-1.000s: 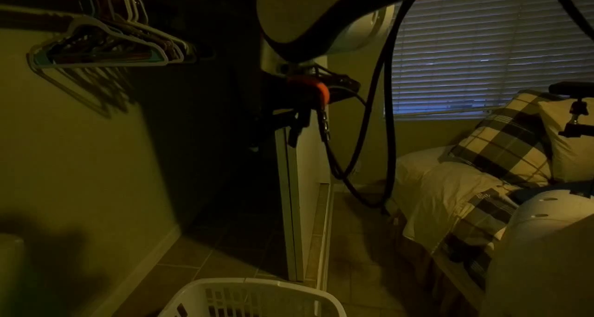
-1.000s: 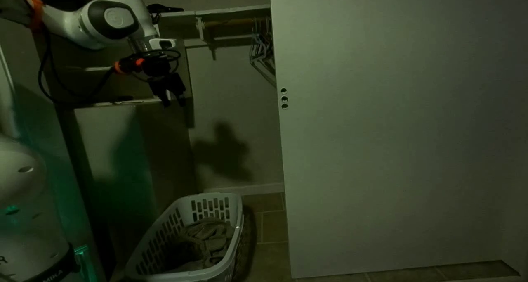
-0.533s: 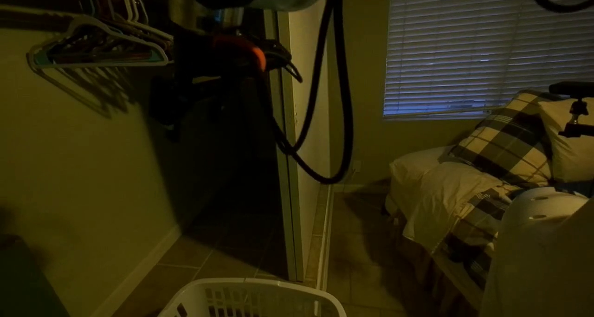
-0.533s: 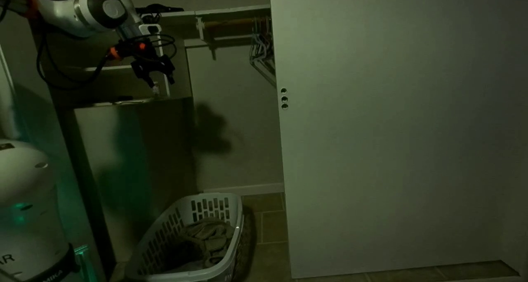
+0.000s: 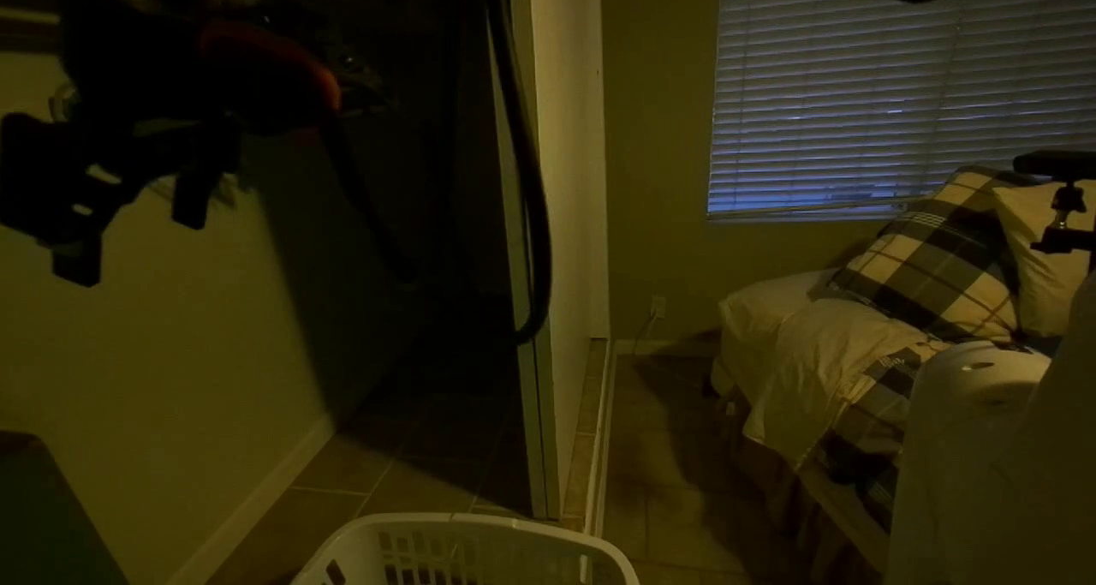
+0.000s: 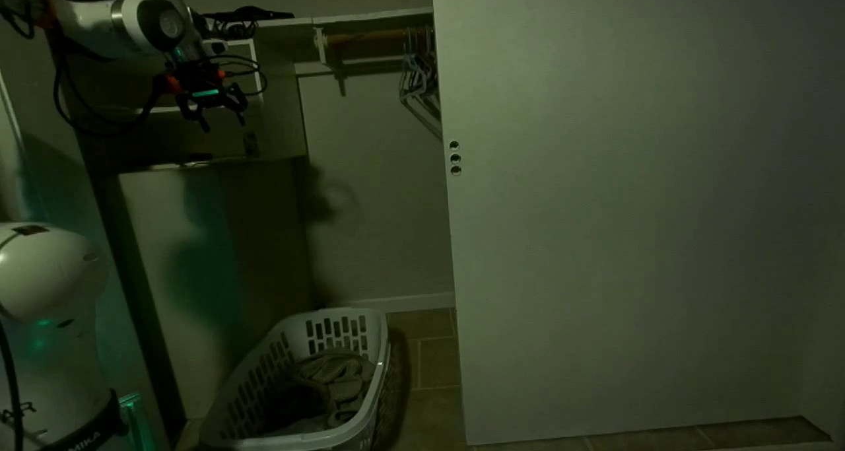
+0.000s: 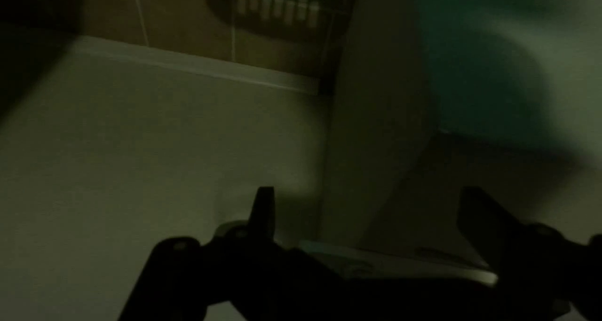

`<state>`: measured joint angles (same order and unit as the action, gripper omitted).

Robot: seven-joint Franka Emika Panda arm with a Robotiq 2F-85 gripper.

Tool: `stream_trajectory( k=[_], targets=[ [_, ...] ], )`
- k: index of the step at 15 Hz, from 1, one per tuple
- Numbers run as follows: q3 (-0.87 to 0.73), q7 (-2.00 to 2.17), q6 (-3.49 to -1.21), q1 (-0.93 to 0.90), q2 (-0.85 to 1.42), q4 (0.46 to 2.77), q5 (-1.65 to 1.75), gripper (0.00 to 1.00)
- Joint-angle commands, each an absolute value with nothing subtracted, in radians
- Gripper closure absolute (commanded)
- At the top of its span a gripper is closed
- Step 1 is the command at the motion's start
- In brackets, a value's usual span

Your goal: Remove the black object from the bottom shelf and put it on the top shelf

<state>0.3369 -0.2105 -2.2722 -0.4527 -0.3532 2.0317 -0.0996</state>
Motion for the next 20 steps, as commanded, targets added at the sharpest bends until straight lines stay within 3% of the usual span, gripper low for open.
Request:
stream_trajectory(
  k=[1,9,20],
  targets=[
    [0.358,-0.236,-2.269,-0.459,-0.332,2.012,-0.098,0.00],
    [0.359,-0.245,-2.286,-0.463,-0.314,1.999,-0.112,0.00],
    [0.416,-0.273,-2.390,-0.488,-0.010,1.645,-0.222,0.00]
  ],
)
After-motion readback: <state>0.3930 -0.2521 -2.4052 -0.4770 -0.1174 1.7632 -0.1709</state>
